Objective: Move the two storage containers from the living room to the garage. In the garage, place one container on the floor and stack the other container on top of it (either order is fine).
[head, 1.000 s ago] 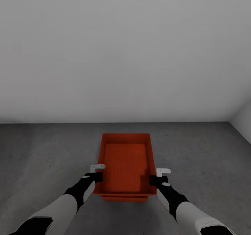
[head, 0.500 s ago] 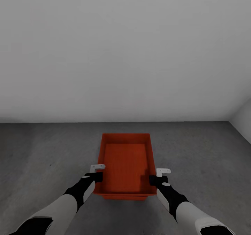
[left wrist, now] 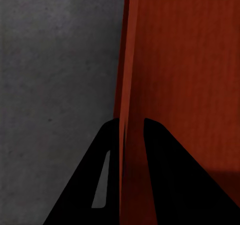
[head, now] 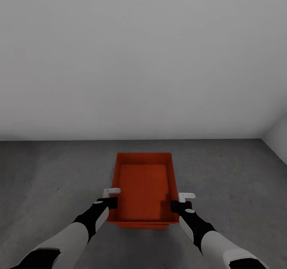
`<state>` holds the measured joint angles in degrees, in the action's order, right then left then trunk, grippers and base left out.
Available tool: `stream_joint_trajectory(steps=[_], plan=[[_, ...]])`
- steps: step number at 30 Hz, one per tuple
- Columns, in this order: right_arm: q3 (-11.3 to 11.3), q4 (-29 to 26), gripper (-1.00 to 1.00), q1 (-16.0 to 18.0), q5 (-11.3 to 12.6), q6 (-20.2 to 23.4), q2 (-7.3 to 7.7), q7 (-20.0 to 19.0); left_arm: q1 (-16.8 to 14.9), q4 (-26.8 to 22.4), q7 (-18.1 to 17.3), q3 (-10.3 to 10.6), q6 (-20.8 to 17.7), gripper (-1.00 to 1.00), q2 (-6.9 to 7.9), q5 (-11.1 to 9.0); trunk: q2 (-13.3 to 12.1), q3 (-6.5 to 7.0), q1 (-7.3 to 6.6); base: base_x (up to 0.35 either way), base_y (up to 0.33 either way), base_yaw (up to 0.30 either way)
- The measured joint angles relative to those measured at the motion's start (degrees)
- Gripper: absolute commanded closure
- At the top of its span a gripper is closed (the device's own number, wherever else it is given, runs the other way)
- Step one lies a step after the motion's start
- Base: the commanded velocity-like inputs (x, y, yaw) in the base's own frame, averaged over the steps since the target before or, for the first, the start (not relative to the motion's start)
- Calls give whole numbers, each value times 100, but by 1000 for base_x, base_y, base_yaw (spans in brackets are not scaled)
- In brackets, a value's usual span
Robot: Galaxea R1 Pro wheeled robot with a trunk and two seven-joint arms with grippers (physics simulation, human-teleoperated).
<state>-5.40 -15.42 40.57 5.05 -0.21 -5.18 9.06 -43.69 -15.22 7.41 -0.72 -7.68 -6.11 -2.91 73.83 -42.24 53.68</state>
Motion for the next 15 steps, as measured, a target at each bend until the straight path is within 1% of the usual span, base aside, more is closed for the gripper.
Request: stream_joint_trajectory(steps=[12,15], plan=[[0,0,100,0,0,0,0,0,0,0,6,10,0,100,0,-13,0,0,0,0,0,0],[-2,2,100,0,3,0,1,0,0,0,9,16,-2,100,0,-19,119,-53,65,0,0,0]])
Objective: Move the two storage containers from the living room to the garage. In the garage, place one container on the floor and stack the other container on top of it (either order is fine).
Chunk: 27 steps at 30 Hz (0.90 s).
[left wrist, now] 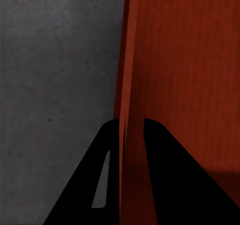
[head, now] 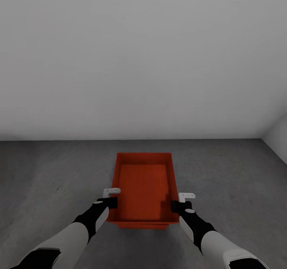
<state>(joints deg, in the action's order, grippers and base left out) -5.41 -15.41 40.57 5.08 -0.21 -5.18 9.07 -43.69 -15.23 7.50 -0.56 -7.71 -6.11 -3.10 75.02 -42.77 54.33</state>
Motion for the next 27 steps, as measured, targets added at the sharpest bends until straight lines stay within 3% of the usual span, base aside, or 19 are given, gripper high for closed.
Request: stream_joint_trajectory(steps=[27], plan=[[0,0,100,0,4,4,1,-2,0,-9,1,1,-14,100,-1,2,1083,-485,593,0,0,0]])
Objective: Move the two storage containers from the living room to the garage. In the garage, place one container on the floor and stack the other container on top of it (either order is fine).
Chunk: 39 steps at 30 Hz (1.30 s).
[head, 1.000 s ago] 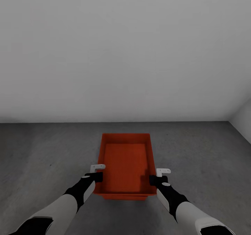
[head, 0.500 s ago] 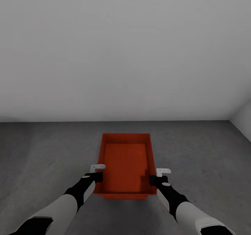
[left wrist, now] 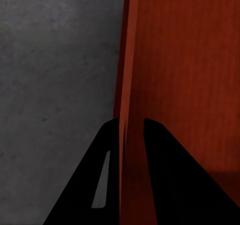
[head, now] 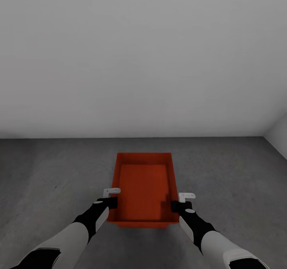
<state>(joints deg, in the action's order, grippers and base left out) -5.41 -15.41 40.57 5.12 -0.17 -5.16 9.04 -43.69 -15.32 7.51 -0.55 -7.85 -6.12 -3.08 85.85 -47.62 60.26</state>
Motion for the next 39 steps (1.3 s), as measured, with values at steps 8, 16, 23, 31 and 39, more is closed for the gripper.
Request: stream_joint_trajectory(steps=[8,16,23,31,39], plan=[[4,-2,100,0,-7,-18,-1,2,0,1,-2,1,25,100,1,0,282,-126,154,0,0,0],[4,-1,100,0,-6,-12,-2,2,0,0,-4,-4,17,100,0,6,282,-126,154,0,0,0],[4,-2,100,0,-6,-12,-2,2,0,0,-7,-8,16,100,1,11,282,-126,154,0,0,0],[4,-2,100,0,-5,-11,-2,1,0,-1,-10,-11,14,100,2,16,283,-126,152,101,0,0],[6,-1,100,0,-4,-9,-3,1,0,-7,-8,-10,4,100,2,16,282,-126,154,115,0,0]])
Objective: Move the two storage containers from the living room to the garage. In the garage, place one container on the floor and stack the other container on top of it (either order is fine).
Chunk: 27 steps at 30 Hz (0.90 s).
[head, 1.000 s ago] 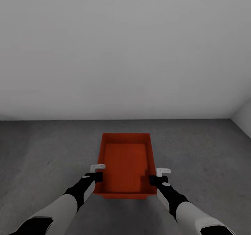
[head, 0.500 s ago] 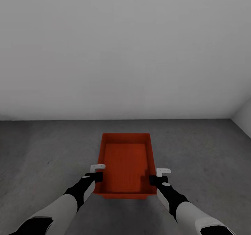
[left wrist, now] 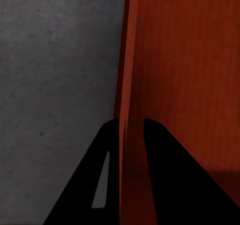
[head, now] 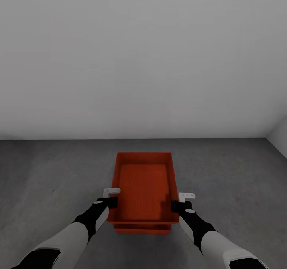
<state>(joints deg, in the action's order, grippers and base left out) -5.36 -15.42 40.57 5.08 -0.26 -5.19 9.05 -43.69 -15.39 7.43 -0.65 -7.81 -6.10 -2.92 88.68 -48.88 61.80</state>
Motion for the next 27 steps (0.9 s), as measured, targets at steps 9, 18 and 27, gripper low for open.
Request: stream_joint_trajectory(steps=[9,18,27], plan=[[4,2,100,0,-1,20,0,-4,0,3,3,-2,-21,100,0,0,0,-4,0,5,0,0],[-2,3,100,0,10,21,1,-6,0,2,-5,-4,-25,100,3,1,0,-72,1,0,0,0],[-4,3,100,0,12,21,-2,-1,0,-2,-5,-1,-30,100,5,-2,0,-155,1,0,0,0]])
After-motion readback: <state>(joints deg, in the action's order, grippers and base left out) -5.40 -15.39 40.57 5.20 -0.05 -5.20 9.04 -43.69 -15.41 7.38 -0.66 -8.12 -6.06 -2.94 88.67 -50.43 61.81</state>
